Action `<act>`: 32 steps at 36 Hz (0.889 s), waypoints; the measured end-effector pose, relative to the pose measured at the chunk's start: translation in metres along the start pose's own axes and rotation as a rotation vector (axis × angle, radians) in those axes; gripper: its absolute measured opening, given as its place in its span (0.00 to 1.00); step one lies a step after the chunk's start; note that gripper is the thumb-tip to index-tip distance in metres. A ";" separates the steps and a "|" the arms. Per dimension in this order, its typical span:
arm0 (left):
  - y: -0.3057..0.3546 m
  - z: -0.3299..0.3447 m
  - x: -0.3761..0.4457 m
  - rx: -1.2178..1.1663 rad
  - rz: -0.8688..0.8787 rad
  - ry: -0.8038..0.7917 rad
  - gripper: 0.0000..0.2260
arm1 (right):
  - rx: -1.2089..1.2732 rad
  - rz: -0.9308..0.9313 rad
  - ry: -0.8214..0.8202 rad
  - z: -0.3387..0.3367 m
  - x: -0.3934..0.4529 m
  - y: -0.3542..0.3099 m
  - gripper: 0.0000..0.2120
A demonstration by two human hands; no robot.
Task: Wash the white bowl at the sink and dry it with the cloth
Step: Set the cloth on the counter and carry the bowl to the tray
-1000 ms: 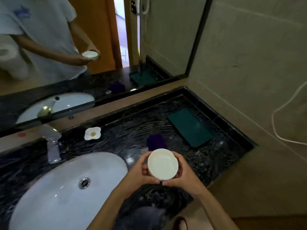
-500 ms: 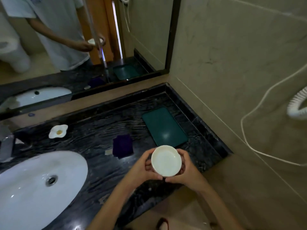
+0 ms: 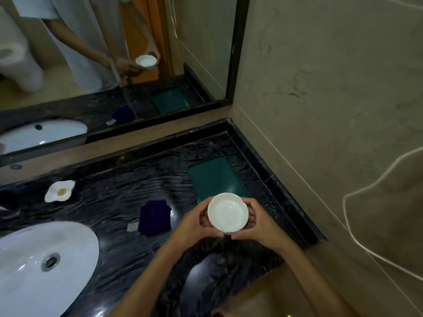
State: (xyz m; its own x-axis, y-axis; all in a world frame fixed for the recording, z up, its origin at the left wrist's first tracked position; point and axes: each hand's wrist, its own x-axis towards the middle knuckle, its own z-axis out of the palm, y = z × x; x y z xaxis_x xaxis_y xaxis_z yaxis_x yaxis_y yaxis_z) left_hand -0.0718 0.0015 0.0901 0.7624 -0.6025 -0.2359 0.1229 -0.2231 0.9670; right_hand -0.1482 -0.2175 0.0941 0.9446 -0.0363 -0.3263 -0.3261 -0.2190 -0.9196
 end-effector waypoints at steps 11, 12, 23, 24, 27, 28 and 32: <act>-0.036 -0.032 0.081 0.011 -0.001 0.014 0.39 | -0.175 -0.068 0.055 -0.009 0.094 0.022 0.47; -0.040 -0.033 0.087 -0.006 -0.002 0.009 0.38 | -0.184 -0.064 0.056 -0.011 0.100 0.024 0.47; -0.071 -0.033 0.146 0.427 0.004 0.123 0.43 | -0.368 -0.001 0.132 -0.031 0.146 0.049 0.47; -0.073 -0.032 0.149 0.467 -0.005 0.151 0.45 | -0.386 -0.001 0.146 -0.032 0.149 0.052 0.46; -0.080 -0.030 0.156 0.546 -0.015 0.229 0.49 | -0.434 -0.008 0.167 -0.033 0.157 0.062 0.46; -0.082 -0.029 0.158 0.571 -0.014 0.247 0.49 | -0.445 -0.010 0.167 -0.034 0.159 0.065 0.45; -0.089 -0.029 0.160 0.647 -0.006 0.254 0.48 | -0.461 0.004 0.157 -0.034 0.165 0.075 0.45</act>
State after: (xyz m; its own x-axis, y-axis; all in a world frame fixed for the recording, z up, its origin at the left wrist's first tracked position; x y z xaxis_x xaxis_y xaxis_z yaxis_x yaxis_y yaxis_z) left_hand 0.0578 -0.0531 -0.0308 0.8977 -0.4194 -0.1353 -0.2155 -0.6856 0.6953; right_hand -0.0159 -0.2732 -0.0212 0.9492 -0.1772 -0.2602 -0.3127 -0.6266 -0.7139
